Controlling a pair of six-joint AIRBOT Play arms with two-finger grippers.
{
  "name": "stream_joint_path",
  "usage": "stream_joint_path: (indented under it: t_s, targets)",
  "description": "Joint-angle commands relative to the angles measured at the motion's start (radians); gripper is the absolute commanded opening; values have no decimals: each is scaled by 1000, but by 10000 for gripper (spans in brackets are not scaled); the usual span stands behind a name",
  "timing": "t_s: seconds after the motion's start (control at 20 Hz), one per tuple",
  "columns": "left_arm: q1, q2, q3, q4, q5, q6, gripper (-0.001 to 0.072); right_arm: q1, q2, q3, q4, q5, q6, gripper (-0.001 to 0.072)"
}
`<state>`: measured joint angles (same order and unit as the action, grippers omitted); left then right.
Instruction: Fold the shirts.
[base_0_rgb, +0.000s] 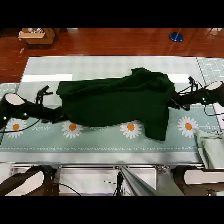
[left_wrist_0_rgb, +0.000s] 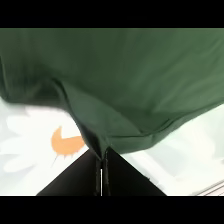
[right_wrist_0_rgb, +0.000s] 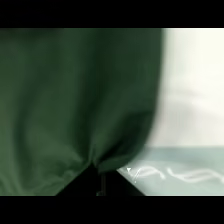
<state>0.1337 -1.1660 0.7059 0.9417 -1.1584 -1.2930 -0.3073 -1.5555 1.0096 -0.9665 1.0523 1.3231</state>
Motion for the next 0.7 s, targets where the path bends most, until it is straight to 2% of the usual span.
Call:
stream_joint_path:
  t_s: [0.0, 0.15, 0.25, 0.5, 0.6, 0.65]
  targets:
    - [24, 14, 134, -20, -68, 22, 19, 15, 56, 62, 53, 51, -46, 24]
    - [63, 100, 347, -110, -82, 29, 19, 8, 225, 207, 66, 116, -77, 23]
    - [80, 176, 521, -161, -82, 44, 19, 9, 374, 338, 105, 109, -80, 23]
    - [81, 351, 986, -151, -39, 44, 18, 9, 712, 618, 141, -86, -79, 23]
    - [81, 411, 1132, -98, 14, 43, 18, 9, 803, 717, 77, -123, -23, 23]
    - [81, 439, 1194, -53, 25, 42, 18, 9, 834, 769, 21, -111, 45, 23]
